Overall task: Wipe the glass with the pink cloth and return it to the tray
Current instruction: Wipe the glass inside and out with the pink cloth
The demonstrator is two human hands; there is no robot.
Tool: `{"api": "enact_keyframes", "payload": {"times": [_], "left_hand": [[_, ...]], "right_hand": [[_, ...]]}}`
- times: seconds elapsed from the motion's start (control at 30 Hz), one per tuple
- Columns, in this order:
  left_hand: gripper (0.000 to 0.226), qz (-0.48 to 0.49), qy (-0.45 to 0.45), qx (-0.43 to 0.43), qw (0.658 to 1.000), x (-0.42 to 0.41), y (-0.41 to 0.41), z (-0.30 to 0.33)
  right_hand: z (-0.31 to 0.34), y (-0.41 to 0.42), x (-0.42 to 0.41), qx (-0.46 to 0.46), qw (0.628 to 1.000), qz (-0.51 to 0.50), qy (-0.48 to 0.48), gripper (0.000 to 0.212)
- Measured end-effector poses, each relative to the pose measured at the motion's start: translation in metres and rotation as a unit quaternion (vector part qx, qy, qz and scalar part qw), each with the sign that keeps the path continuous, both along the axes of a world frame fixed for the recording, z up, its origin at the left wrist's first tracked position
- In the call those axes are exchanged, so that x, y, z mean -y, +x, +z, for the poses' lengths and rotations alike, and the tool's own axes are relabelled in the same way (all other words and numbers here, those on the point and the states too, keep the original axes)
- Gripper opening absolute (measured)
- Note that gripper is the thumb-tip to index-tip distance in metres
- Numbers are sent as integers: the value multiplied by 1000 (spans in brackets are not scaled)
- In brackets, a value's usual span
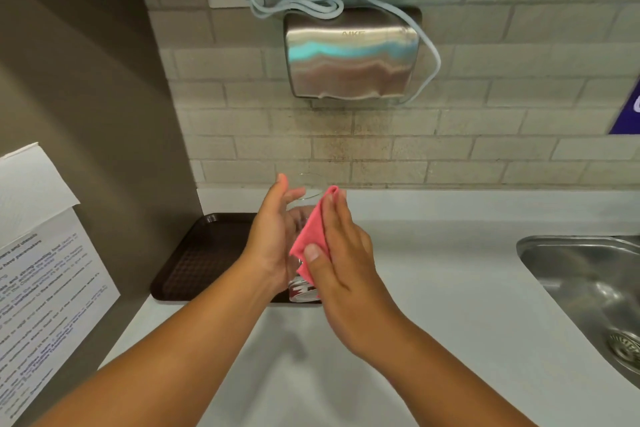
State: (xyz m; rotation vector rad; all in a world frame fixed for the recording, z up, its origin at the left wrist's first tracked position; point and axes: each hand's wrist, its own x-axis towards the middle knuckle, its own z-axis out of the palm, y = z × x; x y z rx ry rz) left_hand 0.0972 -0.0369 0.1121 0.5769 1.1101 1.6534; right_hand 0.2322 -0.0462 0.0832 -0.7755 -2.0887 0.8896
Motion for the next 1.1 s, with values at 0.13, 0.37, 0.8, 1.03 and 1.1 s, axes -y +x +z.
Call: {"api": "enact_keyframes", "payload": {"times": [0.13, 0.37, 0.8, 1.03, 1.1], "left_hand": [[55, -21, 11, 3, 1000, 1, 5, -8], [59, -25, 53, -61, 996, 4, 22, -19], [40, 85, 22, -261, 961, -2, 13, 7], [58, 0, 11, -283, 959, 5, 18, 27], [42, -8, -6, -260, 966, 4, 16, 29]], "right_hand": [[-2, -11, -1, 53, 993, -24, 107, 65], [35, -4, -39, -73, 990, -31, -119, 58], [1, 1, -7, -190, 961, -14, -202, 44], [7, -3, -5, -151, 974, -30, -164, 51], [5, -2, 1, -123, 981, -25, -145, 69]]}}
